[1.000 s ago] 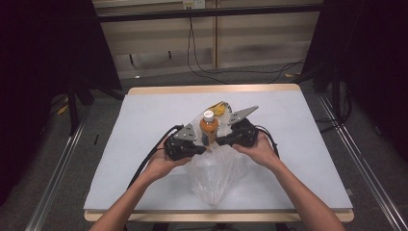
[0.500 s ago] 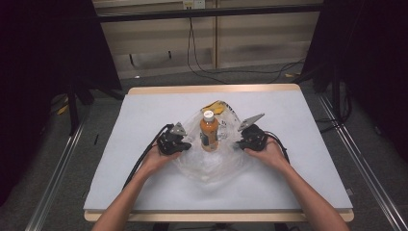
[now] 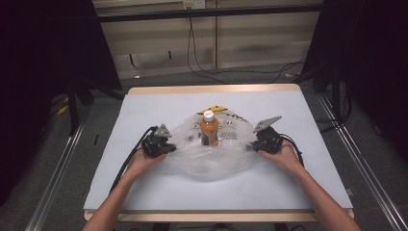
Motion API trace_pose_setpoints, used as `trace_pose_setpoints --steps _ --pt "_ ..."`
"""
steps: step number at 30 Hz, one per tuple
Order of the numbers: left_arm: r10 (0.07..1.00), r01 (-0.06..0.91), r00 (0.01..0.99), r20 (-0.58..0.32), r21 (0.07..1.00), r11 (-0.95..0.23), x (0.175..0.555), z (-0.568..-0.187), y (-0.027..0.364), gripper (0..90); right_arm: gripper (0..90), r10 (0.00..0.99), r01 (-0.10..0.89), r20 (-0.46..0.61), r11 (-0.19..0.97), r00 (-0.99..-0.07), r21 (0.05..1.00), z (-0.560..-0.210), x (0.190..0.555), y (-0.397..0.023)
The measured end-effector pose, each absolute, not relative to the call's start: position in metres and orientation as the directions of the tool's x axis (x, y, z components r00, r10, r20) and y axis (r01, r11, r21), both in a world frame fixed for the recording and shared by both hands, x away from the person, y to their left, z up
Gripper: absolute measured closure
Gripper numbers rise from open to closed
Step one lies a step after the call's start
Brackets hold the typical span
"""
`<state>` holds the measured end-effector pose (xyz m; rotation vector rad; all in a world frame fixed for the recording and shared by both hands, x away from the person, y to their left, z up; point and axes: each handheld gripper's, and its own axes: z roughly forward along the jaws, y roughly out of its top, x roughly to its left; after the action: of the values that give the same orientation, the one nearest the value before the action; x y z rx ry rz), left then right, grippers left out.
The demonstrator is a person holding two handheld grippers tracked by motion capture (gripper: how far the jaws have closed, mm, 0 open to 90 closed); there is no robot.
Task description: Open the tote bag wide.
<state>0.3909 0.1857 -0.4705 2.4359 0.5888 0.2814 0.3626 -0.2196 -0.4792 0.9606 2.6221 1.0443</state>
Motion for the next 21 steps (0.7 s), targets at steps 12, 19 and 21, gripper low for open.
trace_pose_setpoints --steps 12,19,21 --pt "0.489 0.353 0.872 -0.020 0.718 -0.600 0.388 -0.473 0.193 90.0 90.0 0.652 0.515 0.100 0.486 -0.752 0.706 -0.483 0.366 -0.210" --pt "0.494 0.352 0.868 -0.047 0.760 -0.546 0.385 -0.465 0.196 90.0 90.0 0.656 0.502 0.133 0.416 -0.743 0.758 -0.474 0.363 -0.215" --pt "0.492 0.349 0.869 -0.058 0.775 -0.526 0.382 -0.463 0.196 90.0 90.0 0.662 0.482 0.121 0.395 -0.740 0.782 -0.462 0.357 -0.219"
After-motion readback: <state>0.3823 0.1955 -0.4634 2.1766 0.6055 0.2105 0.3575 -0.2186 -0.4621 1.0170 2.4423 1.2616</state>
